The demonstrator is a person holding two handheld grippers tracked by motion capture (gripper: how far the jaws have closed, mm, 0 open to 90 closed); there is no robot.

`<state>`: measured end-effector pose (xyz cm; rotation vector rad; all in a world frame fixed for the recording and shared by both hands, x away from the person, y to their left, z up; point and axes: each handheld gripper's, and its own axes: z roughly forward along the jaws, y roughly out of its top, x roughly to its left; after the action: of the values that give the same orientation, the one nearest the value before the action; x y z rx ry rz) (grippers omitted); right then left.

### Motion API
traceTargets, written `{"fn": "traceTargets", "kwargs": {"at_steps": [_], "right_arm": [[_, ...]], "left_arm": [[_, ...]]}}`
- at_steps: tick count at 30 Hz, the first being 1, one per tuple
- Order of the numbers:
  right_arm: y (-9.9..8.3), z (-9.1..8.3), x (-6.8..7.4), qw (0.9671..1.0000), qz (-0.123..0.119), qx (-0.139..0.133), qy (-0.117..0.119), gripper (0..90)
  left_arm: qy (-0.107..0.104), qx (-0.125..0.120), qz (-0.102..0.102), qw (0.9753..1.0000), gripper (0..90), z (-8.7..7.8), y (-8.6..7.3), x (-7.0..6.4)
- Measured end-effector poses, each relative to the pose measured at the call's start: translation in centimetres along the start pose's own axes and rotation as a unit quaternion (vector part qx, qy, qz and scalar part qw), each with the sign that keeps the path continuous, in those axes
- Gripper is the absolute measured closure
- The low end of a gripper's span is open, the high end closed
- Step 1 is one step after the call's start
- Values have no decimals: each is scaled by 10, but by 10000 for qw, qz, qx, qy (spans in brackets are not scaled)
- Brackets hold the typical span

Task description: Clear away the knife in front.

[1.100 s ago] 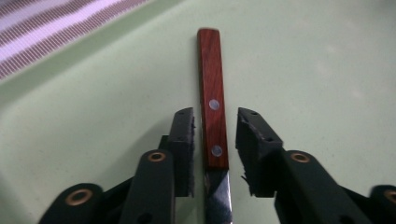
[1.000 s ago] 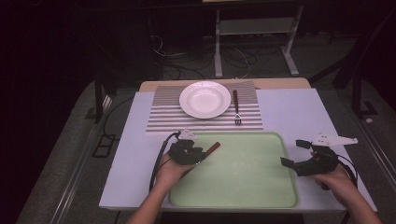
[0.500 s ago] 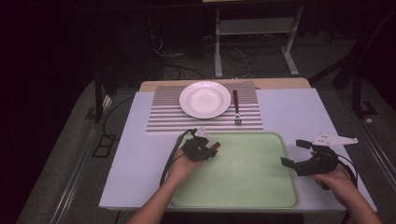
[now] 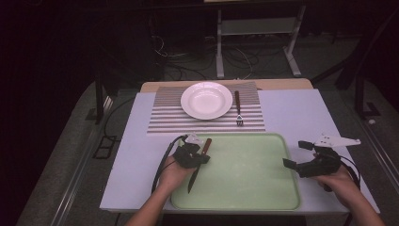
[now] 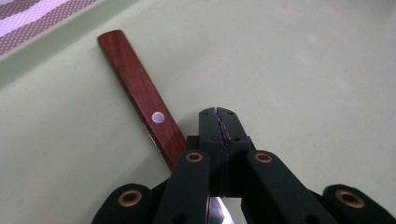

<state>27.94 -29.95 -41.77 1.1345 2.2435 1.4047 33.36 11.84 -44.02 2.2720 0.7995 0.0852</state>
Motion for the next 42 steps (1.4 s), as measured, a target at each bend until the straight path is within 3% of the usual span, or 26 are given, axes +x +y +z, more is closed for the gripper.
{"fn": "traceTargets", "kwargs": {"at_steps": [11, 31, 38, 42], "right_arm": [[0, 1, -1, 10000, 2, -6, 2, 0], [0, 0, -1, 10000, 2, -21, 1, 0], [0, 1, -2, 10000, -28, 0, 31, 0], [0, 2, -2, 10000, -20, 9, 59, 0]], "left_arm": [[138, -56, -167, 9997, 892, -8, -7, 9], [762, -170, -491, 9957, 894, -22, -15, 38], [721, -220, -581, 9955, 886, -24, -17, 41], [681, -401, -561, 9953, 832, -27, -16, 41]]}}
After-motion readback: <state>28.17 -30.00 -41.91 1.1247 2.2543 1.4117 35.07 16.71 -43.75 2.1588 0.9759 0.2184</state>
